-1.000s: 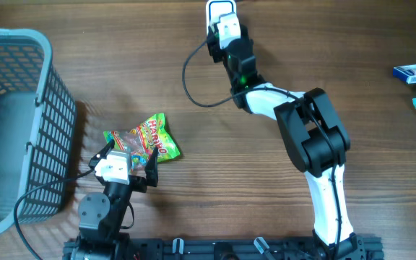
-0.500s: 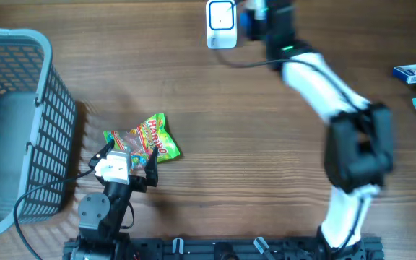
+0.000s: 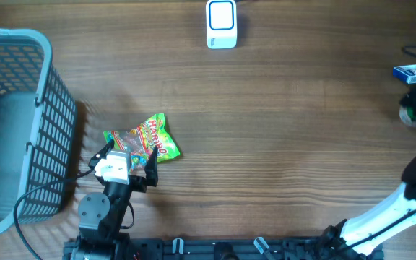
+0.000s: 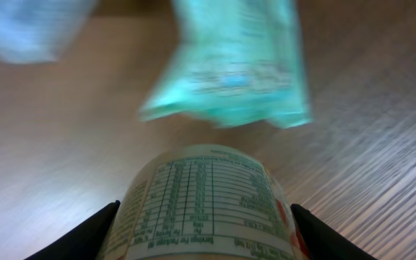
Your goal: Scan the item barcode
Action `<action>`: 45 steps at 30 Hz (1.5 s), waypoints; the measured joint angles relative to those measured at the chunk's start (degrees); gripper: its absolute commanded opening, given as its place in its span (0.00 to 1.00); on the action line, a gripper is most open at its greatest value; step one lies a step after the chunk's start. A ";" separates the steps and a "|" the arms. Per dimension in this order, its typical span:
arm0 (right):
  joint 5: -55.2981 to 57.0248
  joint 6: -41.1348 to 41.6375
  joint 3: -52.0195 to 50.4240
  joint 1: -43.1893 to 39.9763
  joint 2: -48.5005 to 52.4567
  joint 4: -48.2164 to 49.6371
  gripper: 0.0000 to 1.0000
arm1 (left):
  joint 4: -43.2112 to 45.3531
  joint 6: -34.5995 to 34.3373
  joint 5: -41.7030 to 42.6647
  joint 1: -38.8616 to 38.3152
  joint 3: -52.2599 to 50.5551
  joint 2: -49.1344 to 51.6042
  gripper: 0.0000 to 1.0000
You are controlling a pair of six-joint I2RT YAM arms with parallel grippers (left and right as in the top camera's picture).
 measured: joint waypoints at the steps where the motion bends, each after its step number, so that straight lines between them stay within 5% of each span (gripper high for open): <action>1: 1.18 -0.37 -0.22 -1.11 2.29 0.26 0.91 | 0.00 0.00 0.00 -0.02 0.00 0.00 1.00; 2: 1.40 -0.50 -0.42 -1.70 3.65 0.20 1.00 | 0.00 0.00 0.00 -0.02 0.00 0.00 1.00; 4: 1.62 -1.05 0.48 -2.01 3.58 -0.07 1.00 | 0.00 0.00 0.00 0.00 0.00 0.00 1.00; 10: -2.99 4.31 21.59 -0.35 -2.05 -22.60 1.00 | 0.02 0.00 0.00 -0.02 0.00 0.00 1.00; 14: -24.81 7.72 26.10 16.17 -15.17 -31.23 0.99 | 0.00 0.00 0.00 0.00 0.00 0.00 1.00; 18: -32.39 3.85 22.05 45.55 -11.39 -19.32 1.00 | 0.02 0.00 0.00 -0.02 0.00 0.02 1.00; 22: -36.57 2.38 20.26 66.49 2.82 -6.08 1.00 | -0.02 0.00 0.00 -0.02 0.00 0.00 1.00; 27: -47.82 2.62 20.00 73.92 14.25 1.31 1.00 | 0.00 0.00 0.00 -0.02 0.00 0.00 1.00; 36: -50.05 3.06 19.98 76.46 21.07 0.07 1.00 | 0.00 0.00 -0.02 -0.02 0.00 0.00 1.00; 38: -50.16 3.76 20.15 78.84 21.46 1.20 0.79 | 0.00 0.00 0.00 -0.02 0.00 0.00 1.00; 40: -49.83 5.68 20.72 81.11 22.80 3.61 0.14 | 0.00 0.00 0.00 -0.02 0.00 0.00 1.00; 41: -49.99 5.97 21.16 82.03 23.56 4.17 0.04 | -0.02 0.00 0.00 -0.02 0.00 0.00 1.00; 45: -51.91 7.02 21.18 82.07 26.73 2.75 0.05 | 0.00 0.00 -0.02 -0.02 0.00 0.00 1.00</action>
